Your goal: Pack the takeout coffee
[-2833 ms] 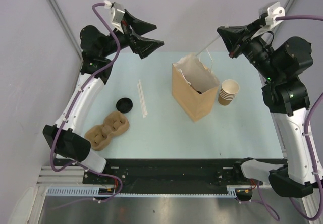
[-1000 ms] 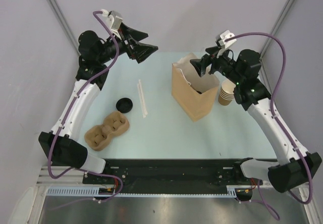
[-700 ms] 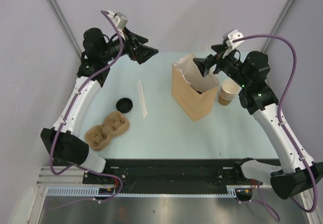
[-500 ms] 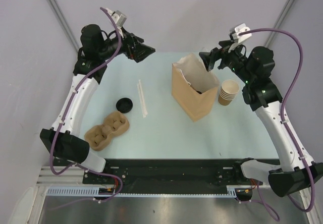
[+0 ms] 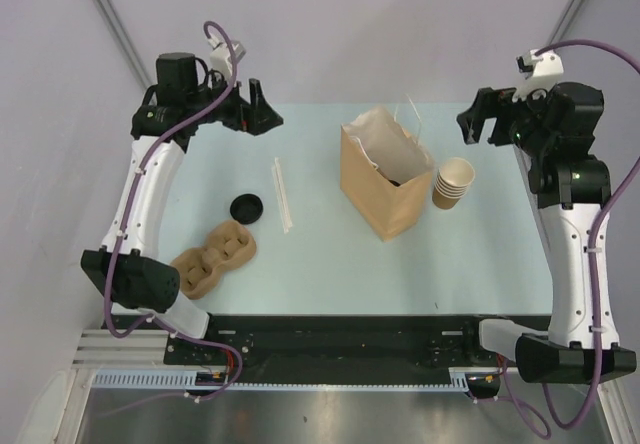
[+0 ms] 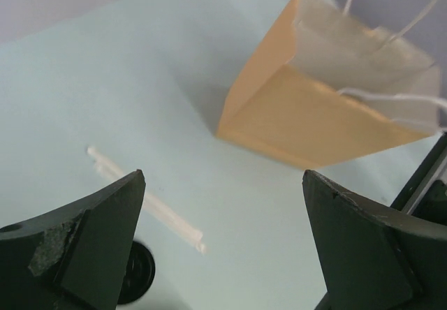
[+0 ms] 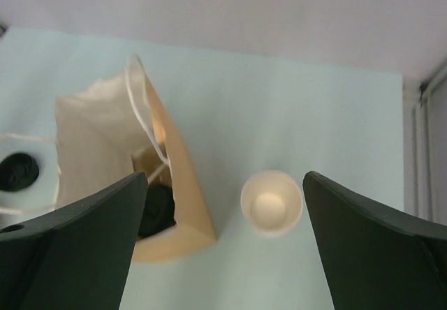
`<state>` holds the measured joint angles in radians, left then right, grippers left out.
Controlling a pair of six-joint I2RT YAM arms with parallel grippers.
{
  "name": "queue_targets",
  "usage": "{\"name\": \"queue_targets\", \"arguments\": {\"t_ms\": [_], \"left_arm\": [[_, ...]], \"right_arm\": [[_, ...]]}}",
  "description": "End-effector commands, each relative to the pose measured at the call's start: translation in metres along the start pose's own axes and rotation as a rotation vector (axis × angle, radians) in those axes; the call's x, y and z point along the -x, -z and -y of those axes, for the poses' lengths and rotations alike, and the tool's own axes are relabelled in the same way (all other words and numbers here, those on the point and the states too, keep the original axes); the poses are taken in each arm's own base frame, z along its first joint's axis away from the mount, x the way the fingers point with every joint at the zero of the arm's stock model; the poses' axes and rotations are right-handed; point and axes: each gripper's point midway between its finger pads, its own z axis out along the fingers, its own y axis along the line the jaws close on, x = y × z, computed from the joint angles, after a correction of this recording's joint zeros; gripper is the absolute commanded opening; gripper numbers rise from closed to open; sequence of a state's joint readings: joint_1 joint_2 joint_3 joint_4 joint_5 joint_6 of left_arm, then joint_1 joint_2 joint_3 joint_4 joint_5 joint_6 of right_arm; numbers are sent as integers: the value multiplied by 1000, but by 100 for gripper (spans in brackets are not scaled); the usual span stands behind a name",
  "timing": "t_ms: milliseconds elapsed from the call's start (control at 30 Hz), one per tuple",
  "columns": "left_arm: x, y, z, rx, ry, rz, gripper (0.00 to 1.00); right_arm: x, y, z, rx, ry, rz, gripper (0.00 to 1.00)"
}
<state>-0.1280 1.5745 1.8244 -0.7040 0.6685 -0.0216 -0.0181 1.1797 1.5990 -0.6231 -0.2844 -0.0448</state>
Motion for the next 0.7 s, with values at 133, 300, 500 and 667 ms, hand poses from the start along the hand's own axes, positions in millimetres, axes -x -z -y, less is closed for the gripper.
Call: {"name": "queue_targets", "arguments": {"t_ms": [133,300,500,667], "left_arm": [[-102,29,-44,266,75,-320,99],[-149,38,-45,308,103,-361,99],[-175,56,-48,380,78,-373,100],[-170,65,-49,416,42,-356,100]], "right_arm": [[-138,33,-1,77,-138,-458,100],[-173,52,-2,98,-133,-519,100],[-194,60,-12,137,-136,-537,100],[-190,53,-20,165,-109,-510,100]]}}
